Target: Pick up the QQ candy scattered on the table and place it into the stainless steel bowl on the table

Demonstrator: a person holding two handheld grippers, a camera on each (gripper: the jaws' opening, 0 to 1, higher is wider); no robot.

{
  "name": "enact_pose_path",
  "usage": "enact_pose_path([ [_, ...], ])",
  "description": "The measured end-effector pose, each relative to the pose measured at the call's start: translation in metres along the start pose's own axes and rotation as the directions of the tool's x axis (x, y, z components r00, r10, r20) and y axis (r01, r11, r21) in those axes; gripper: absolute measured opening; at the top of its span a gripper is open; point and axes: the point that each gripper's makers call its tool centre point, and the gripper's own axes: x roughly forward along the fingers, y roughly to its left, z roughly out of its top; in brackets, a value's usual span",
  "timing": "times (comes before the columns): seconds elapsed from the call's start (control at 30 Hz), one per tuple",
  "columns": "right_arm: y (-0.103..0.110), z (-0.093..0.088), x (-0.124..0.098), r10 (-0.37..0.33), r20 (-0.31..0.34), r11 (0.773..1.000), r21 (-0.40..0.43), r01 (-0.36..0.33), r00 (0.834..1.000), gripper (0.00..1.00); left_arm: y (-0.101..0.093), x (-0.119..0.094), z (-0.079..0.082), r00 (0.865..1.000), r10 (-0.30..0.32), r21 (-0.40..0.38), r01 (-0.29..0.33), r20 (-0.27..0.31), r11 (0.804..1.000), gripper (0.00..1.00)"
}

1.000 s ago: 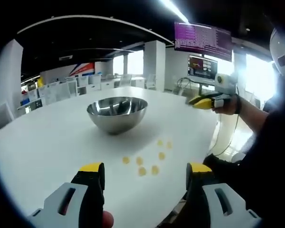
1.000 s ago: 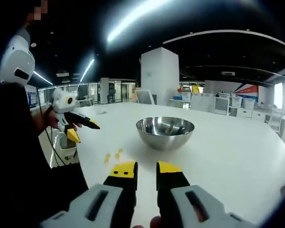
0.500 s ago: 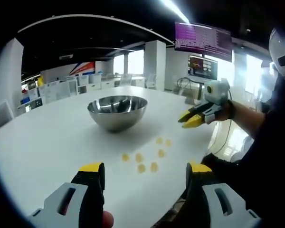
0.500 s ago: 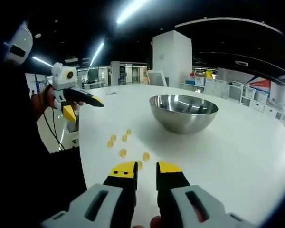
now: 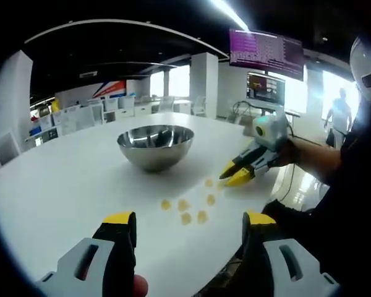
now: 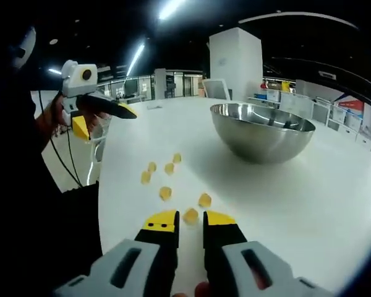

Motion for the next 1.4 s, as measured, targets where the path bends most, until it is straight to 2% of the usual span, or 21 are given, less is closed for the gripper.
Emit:
enact_pose_path([
  [0.3,0.000,-0.003,0.007,0.008,-0.006,1.000,-0.003,-0.008,1.000,0.11,0.000,0.000,0.001,1.000,0.005,0.000,-0.005,-0.002,1.000,0.70],
  [0.93,-0.003,-0.004,0.004,-0.011,0.017,1.000,0.026,0.010,1.000,0.08,-0.001,0.004,-0.003,1.000,-0.006,-0.002,0.006,-0.005,1.000,0.70],
  [1.13,-0.006,0.007,-0.008,-0.017,0.046,0.999,0.050,0.015,0.999,0.08,-0.001,0.007,-0.004,1.000,-0.017,-0.004,0.017,-0.002,1.000,0.70],
  [1.4,-0.008,0.045,-0.052,-0.055,0.147,0.996,0.074,0.045,0.988,0.08,-0.004,0.017,0.000,0.999,-0.048,0.007,0.048,-0.010,0.999,0.70],
])
